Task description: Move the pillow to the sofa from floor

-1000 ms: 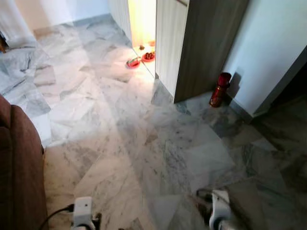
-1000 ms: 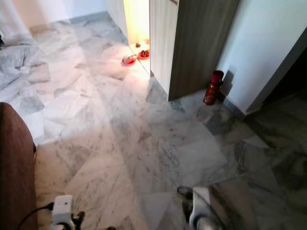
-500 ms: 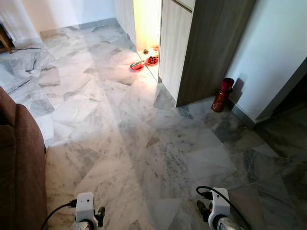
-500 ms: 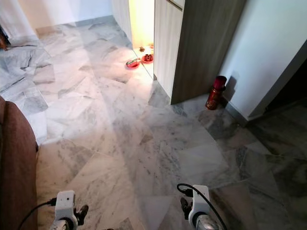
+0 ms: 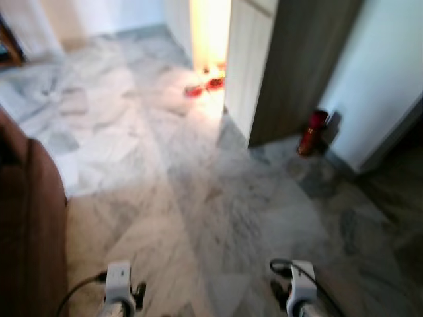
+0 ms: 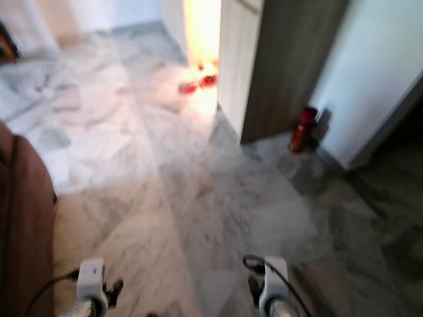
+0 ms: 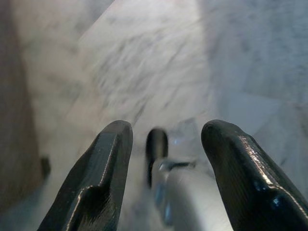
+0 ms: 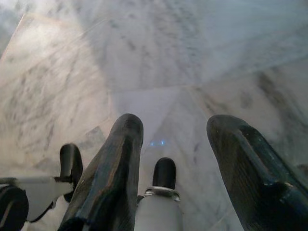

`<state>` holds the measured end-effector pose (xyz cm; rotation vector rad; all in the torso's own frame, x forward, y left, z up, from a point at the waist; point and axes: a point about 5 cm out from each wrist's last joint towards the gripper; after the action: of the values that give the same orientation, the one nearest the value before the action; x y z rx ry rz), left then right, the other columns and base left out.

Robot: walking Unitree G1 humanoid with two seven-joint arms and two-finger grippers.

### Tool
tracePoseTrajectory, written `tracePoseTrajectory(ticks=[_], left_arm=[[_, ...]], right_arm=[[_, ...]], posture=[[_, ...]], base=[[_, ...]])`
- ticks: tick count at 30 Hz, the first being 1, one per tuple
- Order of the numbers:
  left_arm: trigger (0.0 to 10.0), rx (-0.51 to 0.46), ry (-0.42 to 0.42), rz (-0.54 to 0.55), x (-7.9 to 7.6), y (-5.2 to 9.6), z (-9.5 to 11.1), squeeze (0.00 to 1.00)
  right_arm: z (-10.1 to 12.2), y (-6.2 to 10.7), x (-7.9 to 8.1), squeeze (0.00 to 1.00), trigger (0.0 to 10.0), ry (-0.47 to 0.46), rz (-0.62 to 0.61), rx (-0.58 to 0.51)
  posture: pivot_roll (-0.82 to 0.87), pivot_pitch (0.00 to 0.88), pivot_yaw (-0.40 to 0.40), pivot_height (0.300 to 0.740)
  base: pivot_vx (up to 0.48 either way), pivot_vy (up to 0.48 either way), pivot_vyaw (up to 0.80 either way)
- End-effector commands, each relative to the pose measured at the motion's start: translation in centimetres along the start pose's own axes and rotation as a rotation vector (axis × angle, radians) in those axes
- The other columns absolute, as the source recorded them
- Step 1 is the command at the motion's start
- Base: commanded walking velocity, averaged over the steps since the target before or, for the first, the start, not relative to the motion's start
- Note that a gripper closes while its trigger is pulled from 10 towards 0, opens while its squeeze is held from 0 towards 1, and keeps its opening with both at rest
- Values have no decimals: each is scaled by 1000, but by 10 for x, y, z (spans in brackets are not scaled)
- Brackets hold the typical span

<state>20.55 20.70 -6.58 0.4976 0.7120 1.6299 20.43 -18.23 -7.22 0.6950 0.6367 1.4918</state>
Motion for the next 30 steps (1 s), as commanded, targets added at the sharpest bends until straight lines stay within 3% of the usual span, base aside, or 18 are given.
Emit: tracePoseTrajectory(ticks=[1,24,30], left_arm=[[10000,52,10,24,7,4,-13,0],[10000,67,0,22,9,7,-21,0],[10000,76,2,20,4,7,-24,0]], right_arm=[[-7,1,4,0,10000,3,8,22],[-12,1,8,0,10000,4,22,34],[-12,2,9,0,10000,6,27,36]], posture=[[94,126,9,740],[95,134,14,740],[96,135,13,740]], base=[[0,0,800],[0,0,800],[0,0,297]])
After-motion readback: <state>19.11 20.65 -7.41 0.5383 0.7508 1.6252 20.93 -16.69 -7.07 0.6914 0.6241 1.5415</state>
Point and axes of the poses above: a point about 5 cm out from each wrist's last joint towards the gripper, its own y axis pointing back from the gripper into the wrist, its own z axis along the axis of the wrist's last joint, x = y × z, and after that the axes turned 4 degrees about y, right-handed
